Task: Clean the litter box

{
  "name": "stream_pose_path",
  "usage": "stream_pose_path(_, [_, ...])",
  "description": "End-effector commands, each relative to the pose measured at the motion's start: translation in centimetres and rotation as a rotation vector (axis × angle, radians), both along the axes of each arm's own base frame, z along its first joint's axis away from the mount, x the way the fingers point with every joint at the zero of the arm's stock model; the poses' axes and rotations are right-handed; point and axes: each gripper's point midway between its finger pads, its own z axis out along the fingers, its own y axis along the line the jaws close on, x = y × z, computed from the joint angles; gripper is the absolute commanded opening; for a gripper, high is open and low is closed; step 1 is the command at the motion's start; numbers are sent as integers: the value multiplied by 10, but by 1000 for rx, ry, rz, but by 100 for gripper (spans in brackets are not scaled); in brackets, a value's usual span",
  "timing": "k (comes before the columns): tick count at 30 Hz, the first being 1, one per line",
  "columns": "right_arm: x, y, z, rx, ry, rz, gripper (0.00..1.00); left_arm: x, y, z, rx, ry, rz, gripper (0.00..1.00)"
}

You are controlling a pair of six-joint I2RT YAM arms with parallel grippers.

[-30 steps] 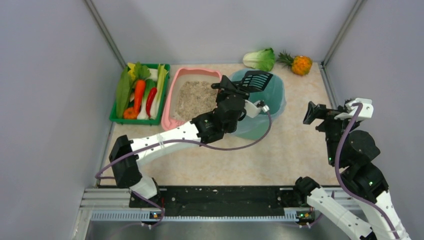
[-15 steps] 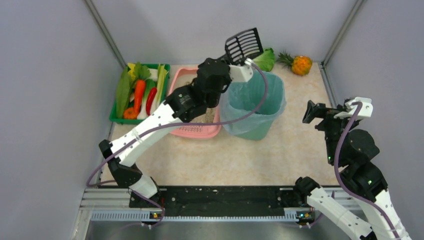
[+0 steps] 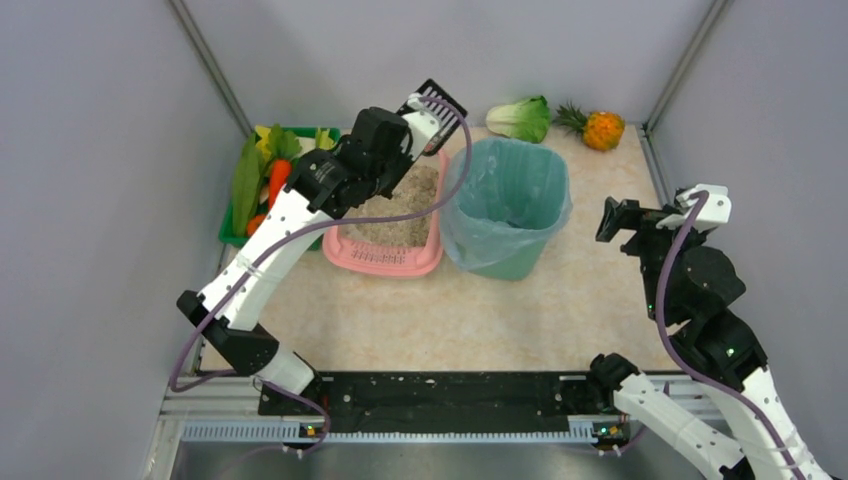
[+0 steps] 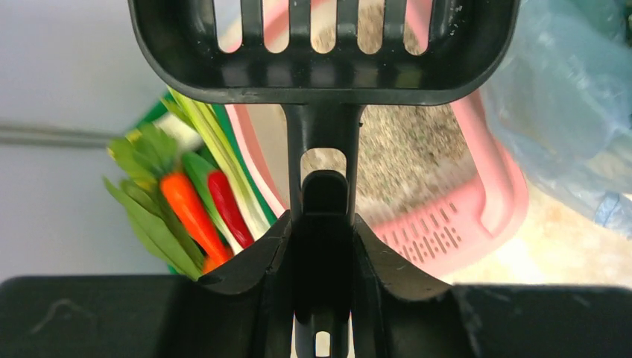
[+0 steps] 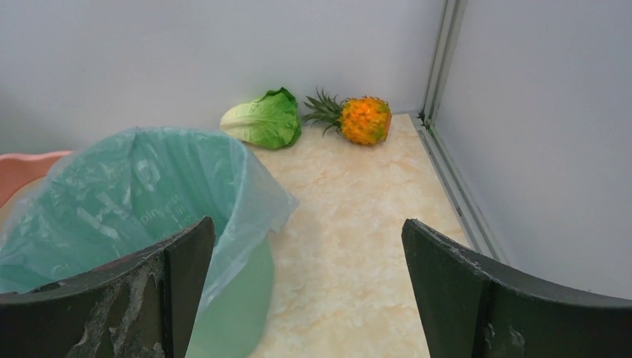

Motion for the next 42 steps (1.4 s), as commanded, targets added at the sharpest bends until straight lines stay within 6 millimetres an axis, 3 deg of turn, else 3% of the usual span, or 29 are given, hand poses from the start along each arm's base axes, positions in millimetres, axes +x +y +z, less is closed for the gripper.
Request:
stream_pose_path(1, [0, 6, 22, 51, -46, 26, 96, -27, 20, -13, -187, 147, 97, 0])
stream_pose_path(7, [6, 12, 21, 50, -35, 39, 96, -33, 45, -43, -242, 277, 208, 0])
stream_pose_path(12, [8, 15, 20, 55, -30, 46, 96, -38, 64, -78, -190, 433, 305, 0])
stream_pose_path(15, [9, 18, 21, 60, -31, 61, 96, -43, 63, -95, -185, 526, 313, 0])
stream_pose_path(18, [10, 29, 22, 56, -29, 118, 95, -47, 52, -96, -205, 562, 235, 0])
stream_pose_path(23, [18, 67, 27, 55, -12, 287, 94, -49, 39, -73, -243, 482, 64, 0])
stream_pose_path(31, [42, 154, 49, 126, 77, 604, 92, -57, 26, -44, -309, 304, -150, 0])
stream_pose_path(37, [54, 207, 52, 206, 173, 786, 89, -61, 43, -56, -257, 298, -88, 0])
stream_pose_path(42, [60, 211, 44, 209, 196, 780, 89, -60, 72, -81, -176, 389, 140, 0])
